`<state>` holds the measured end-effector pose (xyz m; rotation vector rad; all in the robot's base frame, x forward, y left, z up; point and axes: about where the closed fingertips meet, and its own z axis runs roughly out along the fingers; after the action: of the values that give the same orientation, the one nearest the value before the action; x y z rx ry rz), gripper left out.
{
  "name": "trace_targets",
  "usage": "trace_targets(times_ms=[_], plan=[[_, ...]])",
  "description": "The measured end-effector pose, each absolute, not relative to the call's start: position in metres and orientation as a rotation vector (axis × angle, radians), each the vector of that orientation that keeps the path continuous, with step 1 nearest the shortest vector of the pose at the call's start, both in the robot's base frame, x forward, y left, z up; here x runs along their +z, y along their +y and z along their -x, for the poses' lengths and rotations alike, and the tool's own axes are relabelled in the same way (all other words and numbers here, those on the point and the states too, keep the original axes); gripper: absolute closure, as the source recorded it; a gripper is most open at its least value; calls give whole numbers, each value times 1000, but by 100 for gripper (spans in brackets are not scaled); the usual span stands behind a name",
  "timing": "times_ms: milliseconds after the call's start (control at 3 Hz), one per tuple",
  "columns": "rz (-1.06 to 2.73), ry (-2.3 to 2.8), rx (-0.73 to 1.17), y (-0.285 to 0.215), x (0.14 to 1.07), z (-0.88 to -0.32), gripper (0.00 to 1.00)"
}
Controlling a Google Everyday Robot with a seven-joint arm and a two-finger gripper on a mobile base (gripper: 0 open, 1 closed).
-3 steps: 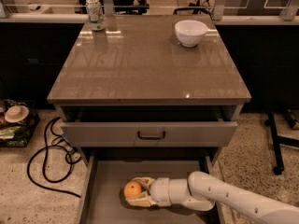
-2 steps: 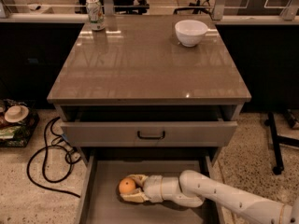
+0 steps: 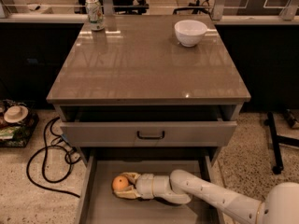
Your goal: Place orange into middle drawer
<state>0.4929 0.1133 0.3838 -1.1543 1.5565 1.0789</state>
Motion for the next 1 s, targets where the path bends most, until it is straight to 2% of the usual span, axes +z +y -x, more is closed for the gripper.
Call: trace_targets(times_ms=[333,667,1000], plan=[[1147,1564,1069,121,376,-499,100],[1149,1562,1073,122,377,-498,83],[1151,1560,1077,125,377,-497,52]])
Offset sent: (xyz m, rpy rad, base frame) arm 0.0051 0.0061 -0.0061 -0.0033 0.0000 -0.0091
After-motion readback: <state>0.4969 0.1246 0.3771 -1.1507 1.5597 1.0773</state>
